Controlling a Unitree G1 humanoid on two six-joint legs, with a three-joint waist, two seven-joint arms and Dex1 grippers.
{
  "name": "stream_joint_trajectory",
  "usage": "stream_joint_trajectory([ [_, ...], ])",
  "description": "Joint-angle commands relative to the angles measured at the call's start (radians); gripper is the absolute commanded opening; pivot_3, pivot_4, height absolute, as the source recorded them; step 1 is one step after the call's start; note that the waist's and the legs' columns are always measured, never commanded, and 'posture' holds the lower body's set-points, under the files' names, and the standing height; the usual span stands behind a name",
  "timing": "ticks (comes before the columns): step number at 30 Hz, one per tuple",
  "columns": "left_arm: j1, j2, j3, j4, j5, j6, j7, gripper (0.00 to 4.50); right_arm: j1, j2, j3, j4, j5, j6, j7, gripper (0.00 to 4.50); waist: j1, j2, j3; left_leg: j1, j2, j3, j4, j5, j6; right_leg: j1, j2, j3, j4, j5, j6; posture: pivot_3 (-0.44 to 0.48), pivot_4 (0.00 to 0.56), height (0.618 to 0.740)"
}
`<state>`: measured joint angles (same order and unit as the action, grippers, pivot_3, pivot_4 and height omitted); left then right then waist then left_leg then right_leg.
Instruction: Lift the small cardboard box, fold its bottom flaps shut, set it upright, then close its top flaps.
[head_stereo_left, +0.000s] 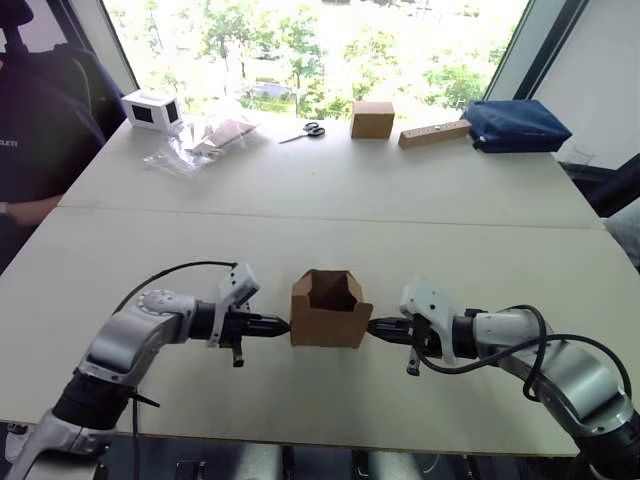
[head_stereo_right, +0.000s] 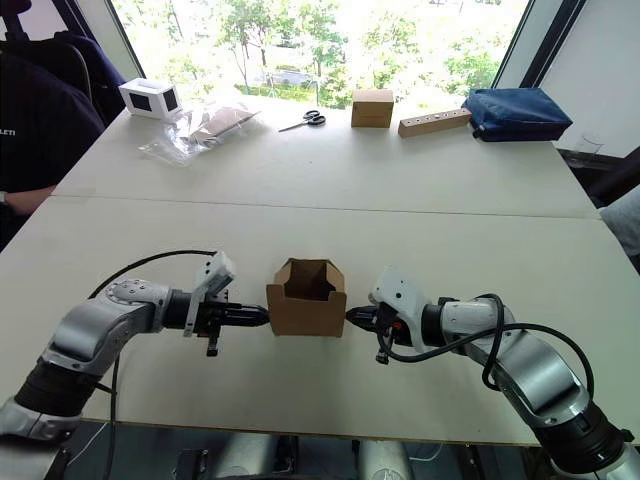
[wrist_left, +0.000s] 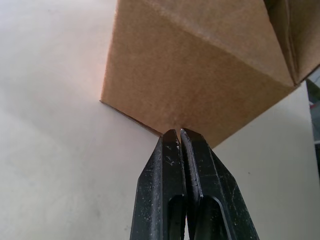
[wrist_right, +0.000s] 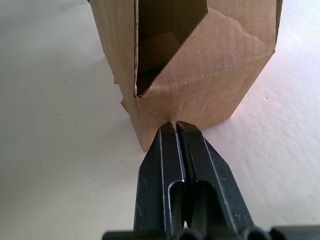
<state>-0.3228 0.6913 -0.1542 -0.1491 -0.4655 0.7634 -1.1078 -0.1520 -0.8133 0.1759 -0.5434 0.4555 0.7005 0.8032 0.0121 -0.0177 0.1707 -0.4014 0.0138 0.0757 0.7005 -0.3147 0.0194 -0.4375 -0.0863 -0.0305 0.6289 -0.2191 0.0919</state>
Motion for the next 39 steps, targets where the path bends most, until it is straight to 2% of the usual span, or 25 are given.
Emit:
stream_joint_trajectory([
  [1,-0.033,0.051,0.07,0.034,0.006,-0.041,-0.007,0.06,0.019,-0.057,-0.094,-0.031,0.014,0.0,0.029,0.0,0.0,0.0,0.0,0.0,0.0,0.0,0.0,0.0,0.0,0.0,0.0,0.0,0.0,0.0,0.0,0.0,0.15,0.74],
  [5,-0.101,0.085,0.185,0.014,-0.129,0.053,-0.037,0.06,0.03,-0.08,-0.224,0.02,0.044,-0.038,0.062,0.0,0.002,0.0,0.0,0.0,0.0,0.0,0.0,0.0,0.0,0.0,0.0,0.0,0.0,0.0,0.0,0.0,0.15,0.74],
  [9,-0.132,0.098,0.178,-0.036,-0.159,0.073,-0.055,0.06,-0.011,-0.038,-0.282,0.096,0.089,-0.062,0.086,0.0,0.0,0.0,0.0,0.001,0.0,0.0,0.0,0.0,0.001,0.002,0.0,0.0,-0.001,0.0,0.0,0.0,0.15,0.74],
  [16,-0.2,0.046,0.053,-0.055,-0.11,0.031,-0.053,0.06,-0.202,0.076,-0.156,0.096,0.133,-0.023,0.107,0.0,-0.004,0.0,0.0,0.009,0.001,0.0,-0.001,0.0,0.0,0.007,0.002,0.001,-0.001,0.0,0.0,0.0,0.15,0.74],
  [26,-0.244,0.031,-0.054,-0.046,-0.034,-0.02,-0.059,0.06,-0.214,0.1,-0.049,0.095,0.084,-0.038,0.12,0.0,0.0,0.0,0.0,0.008,0.0,0.001,-0.002,-0.001,0.001,0.008,0.0,0.001,-0.002,-0.001,-0.001,0.0,0.15,0.74],
  [39,-0.266,0.024,-0.132,-0.043,0.061,-0.089,-0.081,0.06,-0.311,0.106,0.089,0.217,-0.067,-0.099,0.172,0.0,-0.001,0.0,0.0,0.009,0.0,0.001,-0.002,-0.001,0.001,0.008,0.001,0.0,-0.002,-0.001,-0.001,0.0,0.15,0.74],
])
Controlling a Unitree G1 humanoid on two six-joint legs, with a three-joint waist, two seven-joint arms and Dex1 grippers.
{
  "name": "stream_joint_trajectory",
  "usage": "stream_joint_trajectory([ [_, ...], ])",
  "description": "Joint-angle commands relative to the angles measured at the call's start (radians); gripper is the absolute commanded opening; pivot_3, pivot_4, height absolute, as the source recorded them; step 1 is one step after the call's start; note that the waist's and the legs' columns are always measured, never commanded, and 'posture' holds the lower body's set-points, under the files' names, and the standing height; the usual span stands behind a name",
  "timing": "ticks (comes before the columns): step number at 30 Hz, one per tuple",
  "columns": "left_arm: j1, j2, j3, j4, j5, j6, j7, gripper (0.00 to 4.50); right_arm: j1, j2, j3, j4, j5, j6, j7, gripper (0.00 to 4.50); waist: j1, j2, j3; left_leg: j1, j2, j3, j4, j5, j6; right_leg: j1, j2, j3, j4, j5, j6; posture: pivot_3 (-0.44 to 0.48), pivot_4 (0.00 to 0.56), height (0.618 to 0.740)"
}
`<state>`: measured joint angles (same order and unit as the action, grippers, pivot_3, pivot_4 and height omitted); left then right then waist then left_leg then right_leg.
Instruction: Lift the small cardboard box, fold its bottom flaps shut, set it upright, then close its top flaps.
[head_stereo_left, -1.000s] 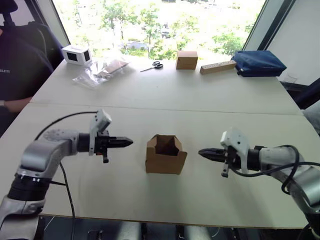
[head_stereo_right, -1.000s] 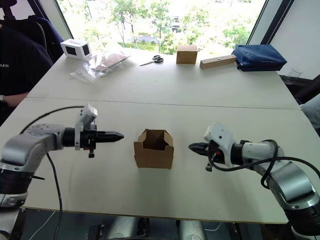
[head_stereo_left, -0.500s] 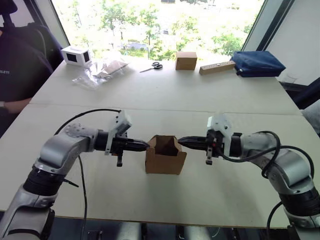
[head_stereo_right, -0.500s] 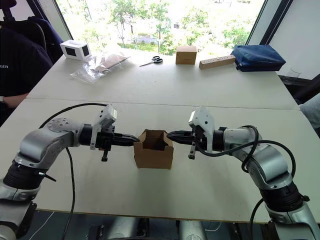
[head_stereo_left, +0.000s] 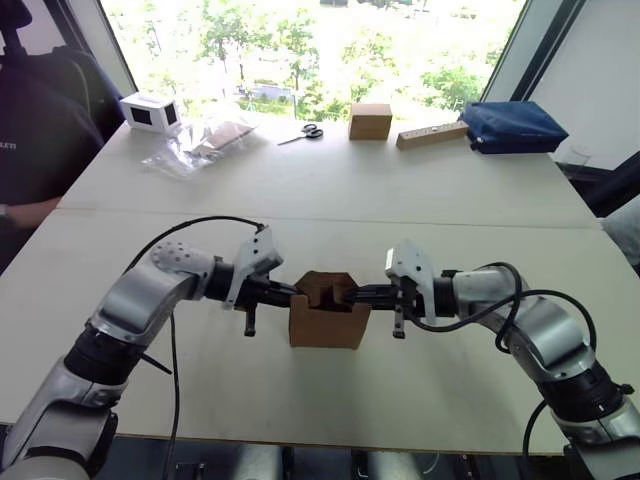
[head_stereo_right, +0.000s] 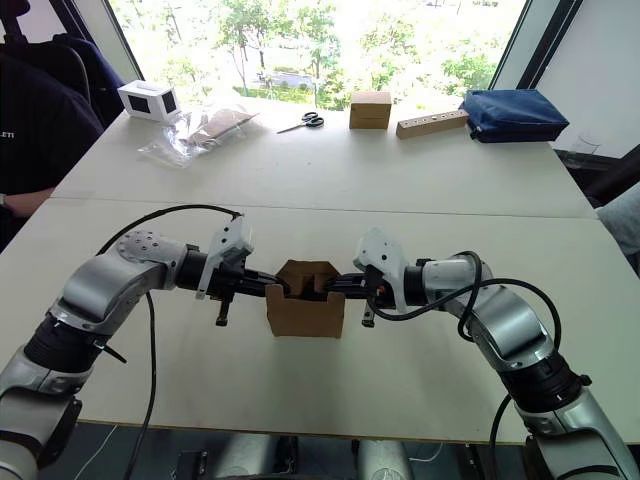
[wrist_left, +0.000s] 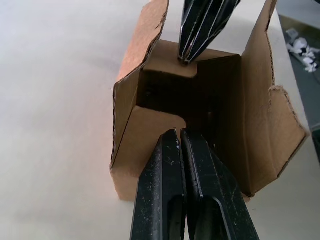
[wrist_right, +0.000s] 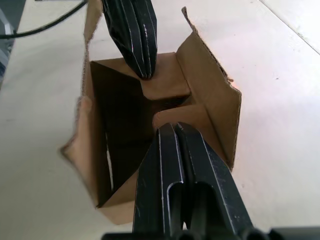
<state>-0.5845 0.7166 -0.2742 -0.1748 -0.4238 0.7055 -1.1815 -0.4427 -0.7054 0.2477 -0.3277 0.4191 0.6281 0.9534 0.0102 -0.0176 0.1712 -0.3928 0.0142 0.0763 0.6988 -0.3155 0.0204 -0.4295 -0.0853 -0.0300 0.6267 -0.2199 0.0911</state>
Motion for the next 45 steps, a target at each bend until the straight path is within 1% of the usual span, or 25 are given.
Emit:
stream_joint_trajectory([
  [1,-0.003,-0.003,-0.015,-0.018,0.025,-0.035,-0.004,0.06,-0.022,-0.003,0.022,0.005,-0.037,-0.028,0.027,0.0,0.001,0.0,0.0,0.0,0.0,0.0,0.0,0.0,0.0,0.0,0.0,0.0,0.0,0.0,0.0,0.0,0.15,0.74],
  [6,0.004,-0.011,-0.024,-0.009,0.043,-0.053,0.002,0.06,-0.03,-0.009,0.043,0.028,-0.073,-0.032,0.051,0.0,0.001,0.0,0.0,0.0,0.0,0.0,0.0,0.0,0.0,0.0,0.0,0.0,0.0,0.0,0.0,0.0,0.15,0.74],
  [17,0.007,-0.03,-0.029,0.035,0.074,-0.089,0.005,0.06,-0.048,0.007,0.042,0.045,-0.099,-0.037,0.063,0.0,0.001,0.0,0.0,0.0,0.0,0.0,0.0,0.0,0.0,0.0,0.0,0.0,0.0,0.0,0.0,0.0,0.15,0.74],
  [20,-0.007,-0.042,0.003,0.033,0.037,-0.059,0.008,0.06,-0.041,0.002,0.027,0.042,-0.096,-0.044,0.065,0.0,0.001,0.0,0.0,0.0,0.0,0.0,0.0,0.0,0.0,0.0,0.0,0.0,0.0,0.0,0.0,0.0,0.15,0.74],
  [25,-0.061,-0.032,0.126,0.053,-0.09,0.045,-0.013,0.06,-0.049,0.008,-0.109,-0.012,0.029,0.025,0.055,0.0,0.0,0.0,0.0,0.0,0.0,0.0,0.0,0.0,0.0,0.0,0.0,0.0,0.0,0.0,0.0,0.0,0.15,0.74],
  [27,-0.085,-0.031,0.161,0.073,-0.121,0.077,-0.014,0.06,-0.055,0.015,-0.161,-0.036,0.086,0.065,0.047,0.0,0.001,0.0,0.001,0.0,0.0,0.0,0.0,0.0,0.0,0.0,0.0,0.0,0.0,0.0,0.0,0.0,0.15,0.74],
  [32,-0.131,-0.043,0.199,0.154,-0.133,0.086,-0.005,0.06,-0.064,0.01,-0.246,-0.098,0.203,0.157,0.024,0.0,0.0,0.0,0.001,0.0,0.0,0.0,0.0,0.0,0.0,0.0,0.0,0.0,0.0,0.0,0.0,0.0,0.15,0.74],
  [37,-0.173,-0.081,0.152,0.353,-0.026,-0.042,0.002,0.06,-0.049,0.0,-0.353,-0.218,0.354,0.265,-0.044,0.0,0.001,0.0,0.001,0.0,0.0,0.0,0.0,0.0,0.0,0.0,0.0,-0.001,0.0,0.0,0.0,0.0,0.15,0.74],
  [41,-0.202,-0.126,0.125,0.476,0.031,-0.129,-0.013,0.06,-0.008,-0.02,-0.352,-0.328,0.423,0.322,-0.091,0.0,0.002,0.0,0.001,-0.001,0.0,0.0,0.0,0.0,0.0,0.0,-0.001,-0.001,-0.001,0.0,0.0,0.0,0.15,0.74],
  [44,-0.227,-0.165,0.092,0.581,0.07,-0.175,-0.048,0.06,0.068,-0.061,-0.26,-0.428,0.321,0.283,-0.13,0.0,0.004,0.0,0.001,-0.001,0.0,0.0,0.0,0.0,0.0,0.0,-0.002,-0.001,-0.001,0.0,0.0,0.0,0.15,0.74],
  [45,-0.231,-0.175,0.076,0.614,0.089,-0.202,-0.06,0.06,0.079,-0.047,-0.255,-0.458,0.337,0.29,-0.158,0.0,0.002,-0.001,0.001,-0.001,0.0,0.0,0.0,0.0,0.001,0.0,-0.002,-0.001,-0.001,0.0,0.0,0.0,0.15,0.74],
])
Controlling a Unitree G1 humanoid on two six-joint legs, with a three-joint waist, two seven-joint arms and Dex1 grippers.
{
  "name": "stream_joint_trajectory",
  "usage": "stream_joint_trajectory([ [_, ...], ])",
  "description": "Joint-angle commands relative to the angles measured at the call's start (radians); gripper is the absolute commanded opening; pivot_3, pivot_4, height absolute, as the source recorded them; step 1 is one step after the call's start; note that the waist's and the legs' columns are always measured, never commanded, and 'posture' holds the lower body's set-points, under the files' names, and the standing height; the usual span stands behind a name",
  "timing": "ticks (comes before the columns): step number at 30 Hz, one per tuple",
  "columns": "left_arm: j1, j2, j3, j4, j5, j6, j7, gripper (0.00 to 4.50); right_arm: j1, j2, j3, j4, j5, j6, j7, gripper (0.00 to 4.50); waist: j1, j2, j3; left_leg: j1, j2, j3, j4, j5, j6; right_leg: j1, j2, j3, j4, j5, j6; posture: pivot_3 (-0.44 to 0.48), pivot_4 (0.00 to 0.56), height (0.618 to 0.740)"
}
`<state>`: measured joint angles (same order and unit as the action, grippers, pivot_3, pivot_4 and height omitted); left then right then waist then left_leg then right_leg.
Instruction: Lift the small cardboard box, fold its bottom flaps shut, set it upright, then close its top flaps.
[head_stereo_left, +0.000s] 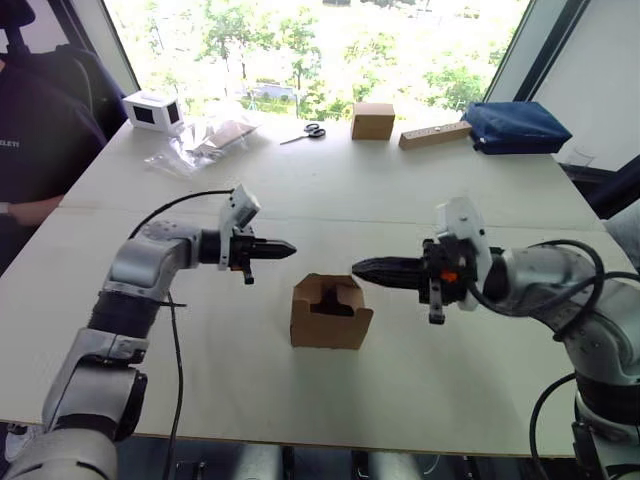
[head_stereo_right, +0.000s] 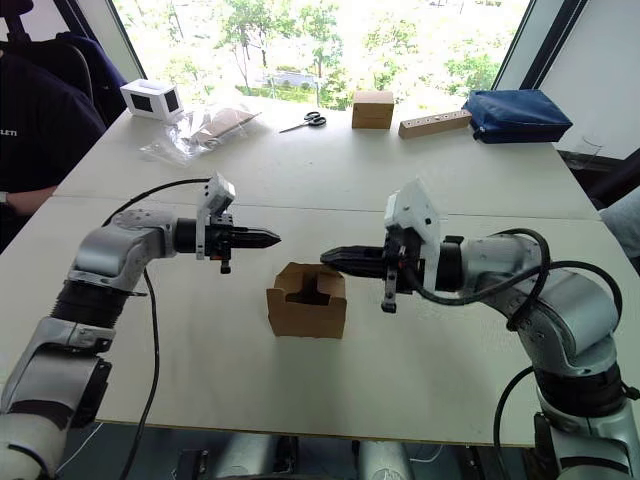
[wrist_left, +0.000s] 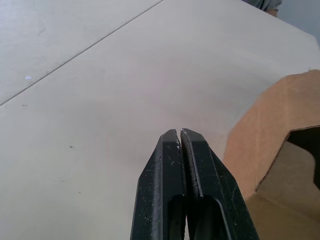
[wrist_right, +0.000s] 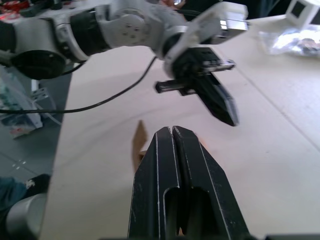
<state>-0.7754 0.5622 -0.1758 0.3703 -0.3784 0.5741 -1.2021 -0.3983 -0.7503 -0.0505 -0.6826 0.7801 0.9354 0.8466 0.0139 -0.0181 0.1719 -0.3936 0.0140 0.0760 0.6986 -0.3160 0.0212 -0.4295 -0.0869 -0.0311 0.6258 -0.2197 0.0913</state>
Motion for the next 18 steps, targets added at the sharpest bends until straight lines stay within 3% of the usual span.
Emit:
stream_joint_trajectory([
  [1,-0.039,-0.025,-0.041,0.089,0.061,-0.093,-0.061,0.06,0.044,-0.003,0.06,-0.136,-0.017,-0.01,-0.067,0.0,-0.002,0.0,0.0,0.0,0.0,0.0,0.0,0.0,0.0,0.0,0.0,0.0,-0.001,-0.001,-0.001,0.0,0.15,0.74],
  [7,-0.033,-0.052,-0.085,0.156,0.107,-0.147,-0.149,0.06,0.051,-0.057,0.221,-0.177,-0.152,-0.057,-0.091,0.0,-0.006,0.0,0.0,-0.001,0.0,0.0,0.0,0.0,0.0,-0.001,0.0,0.0,-0.001,-0.001,-0.002,0.0,0.15,0.74],
  [18,-0.046,-0.115,-0.08,0.175,0.124,-0.139,-0.214,0.06,-0.018,-0.037,0.31,-0.112,-0.259,-0.113,-0.099,0.0,-0.003,0.0,0.0,-0.002,0.0,0.0,0.0,0.0,0.001,-0.001,0.0,0.0,-0.002,-0.001,-0.002,0.0,0.15,0.74],
])
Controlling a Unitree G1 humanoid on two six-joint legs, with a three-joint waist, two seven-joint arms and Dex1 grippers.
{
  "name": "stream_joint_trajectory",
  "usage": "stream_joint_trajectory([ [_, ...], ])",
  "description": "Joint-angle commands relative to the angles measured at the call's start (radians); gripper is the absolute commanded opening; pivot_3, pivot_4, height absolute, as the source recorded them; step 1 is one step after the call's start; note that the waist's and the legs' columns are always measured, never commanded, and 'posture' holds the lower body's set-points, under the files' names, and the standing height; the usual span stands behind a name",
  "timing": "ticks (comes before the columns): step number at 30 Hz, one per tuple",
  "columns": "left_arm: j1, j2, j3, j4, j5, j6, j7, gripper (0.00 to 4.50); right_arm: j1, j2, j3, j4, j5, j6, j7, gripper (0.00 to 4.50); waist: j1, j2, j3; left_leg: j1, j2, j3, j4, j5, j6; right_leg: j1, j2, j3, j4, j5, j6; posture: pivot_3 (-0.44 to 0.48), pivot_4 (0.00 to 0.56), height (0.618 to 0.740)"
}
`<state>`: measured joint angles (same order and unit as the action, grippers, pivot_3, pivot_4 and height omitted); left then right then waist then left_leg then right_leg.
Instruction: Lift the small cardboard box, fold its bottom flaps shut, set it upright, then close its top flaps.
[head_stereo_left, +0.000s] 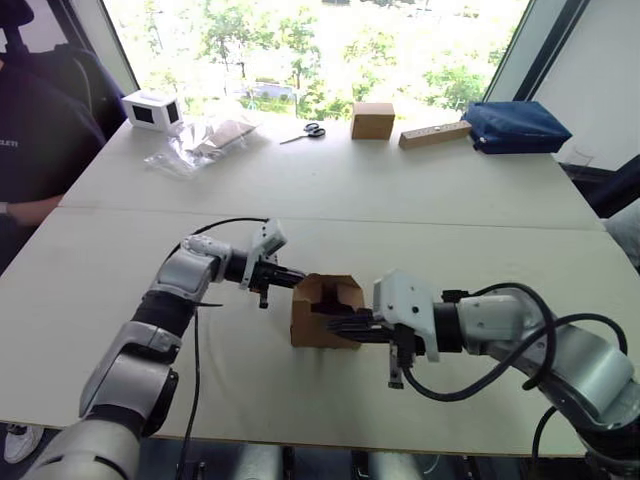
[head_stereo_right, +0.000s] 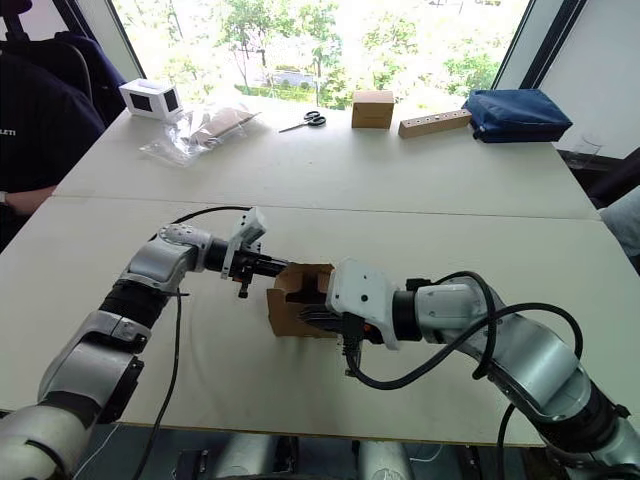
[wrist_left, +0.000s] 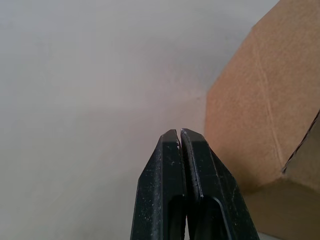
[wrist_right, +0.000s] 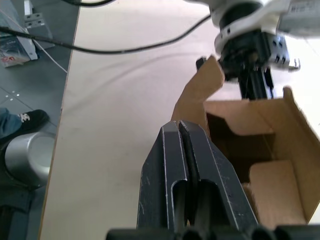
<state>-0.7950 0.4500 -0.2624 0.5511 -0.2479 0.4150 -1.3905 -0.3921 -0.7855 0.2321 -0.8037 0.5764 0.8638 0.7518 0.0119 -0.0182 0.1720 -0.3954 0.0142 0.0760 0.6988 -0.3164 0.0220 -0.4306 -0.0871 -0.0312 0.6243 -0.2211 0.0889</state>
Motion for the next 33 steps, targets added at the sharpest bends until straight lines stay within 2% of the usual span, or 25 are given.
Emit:
stream_joint_trajectory([
  [1,-0.031,-0.009,0.009,-0.001,-0.006,0.022,-0.025,0.06,-0.029,-0.005,0.044,0.019,-0.076,-0.053,0.002,0.0,-0.001,0.0,0.0,0.0,0.0,0.0,0.0,0.0,0.0,0.0,0.0,0.0,0.0,0.0,0.0,0.0,0.15,0.74],
  [9,-0.036,-0.022,-0.002,-0.012,0.004,0.026,-0.065,0.06,-0.061,0.035,0.117,0.088,-0.16,-0.095,0.011,0.0,-0.001,0.0,0.0,0.0,0.0,0.0,0.0,0.0,0.0,0.0,0.0,0.0,0.0,0.0,0.0,0.0,0.15,0.74],
  [33,-0.022,-0.053,0.026,-0.068,-0.017,0.055,-0.025,0.06,-0.054,0.109,0.189,0.223,-0.275,-0.16,0.059,0.0,-0.001,0.0,0.0,0.0,0.0,0.0,0.0,0.0,0.0,0.0,0.0,0.0,0.0,0.001,0.002,0.0,0.15,0.74],
])
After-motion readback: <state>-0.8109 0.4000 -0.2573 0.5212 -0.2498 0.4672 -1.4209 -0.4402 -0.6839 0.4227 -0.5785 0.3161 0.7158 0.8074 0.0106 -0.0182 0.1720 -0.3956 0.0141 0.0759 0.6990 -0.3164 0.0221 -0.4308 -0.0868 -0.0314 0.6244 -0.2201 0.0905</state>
